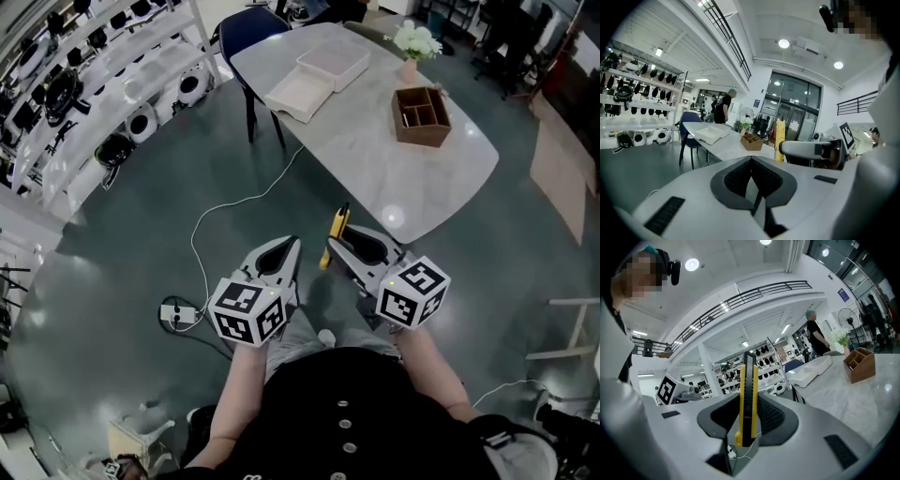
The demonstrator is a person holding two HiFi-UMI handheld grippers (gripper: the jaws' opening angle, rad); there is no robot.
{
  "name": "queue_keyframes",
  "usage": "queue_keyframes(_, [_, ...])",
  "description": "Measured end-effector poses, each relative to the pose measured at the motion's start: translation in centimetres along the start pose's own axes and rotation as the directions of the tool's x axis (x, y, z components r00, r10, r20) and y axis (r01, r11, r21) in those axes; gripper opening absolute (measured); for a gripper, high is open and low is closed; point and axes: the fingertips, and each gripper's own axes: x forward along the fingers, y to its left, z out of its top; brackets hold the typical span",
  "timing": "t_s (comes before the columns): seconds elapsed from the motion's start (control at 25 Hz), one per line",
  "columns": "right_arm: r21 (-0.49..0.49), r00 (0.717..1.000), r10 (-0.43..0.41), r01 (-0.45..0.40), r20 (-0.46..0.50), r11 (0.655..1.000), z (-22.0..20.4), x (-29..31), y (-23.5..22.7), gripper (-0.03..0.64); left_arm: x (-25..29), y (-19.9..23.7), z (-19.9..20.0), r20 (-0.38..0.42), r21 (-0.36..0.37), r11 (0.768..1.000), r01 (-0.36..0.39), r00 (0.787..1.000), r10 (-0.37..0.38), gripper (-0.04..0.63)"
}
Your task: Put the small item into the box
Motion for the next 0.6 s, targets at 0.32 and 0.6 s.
queue_keyframes(0.32, [-0.013, 0.999, -0.039, 0.039, -0.012, 0.999, 2.3, 7.3, -2.9, 0.120, 4.0, 7.3, 3.5, -0.005, -0.001, 1.000, 0.031, 0.999, -0.031, 0.017])
queue_keyframes(0.6, [-0.040, 0.997, -0.073, 0.073, 0.007, 0.997, 5.7, 14.7, -4.3, 0.120, 6.7, 13.3, 8.0, -0.005, 0.025, 0.996, 0.091, 0.996, -0.090, 0.017])
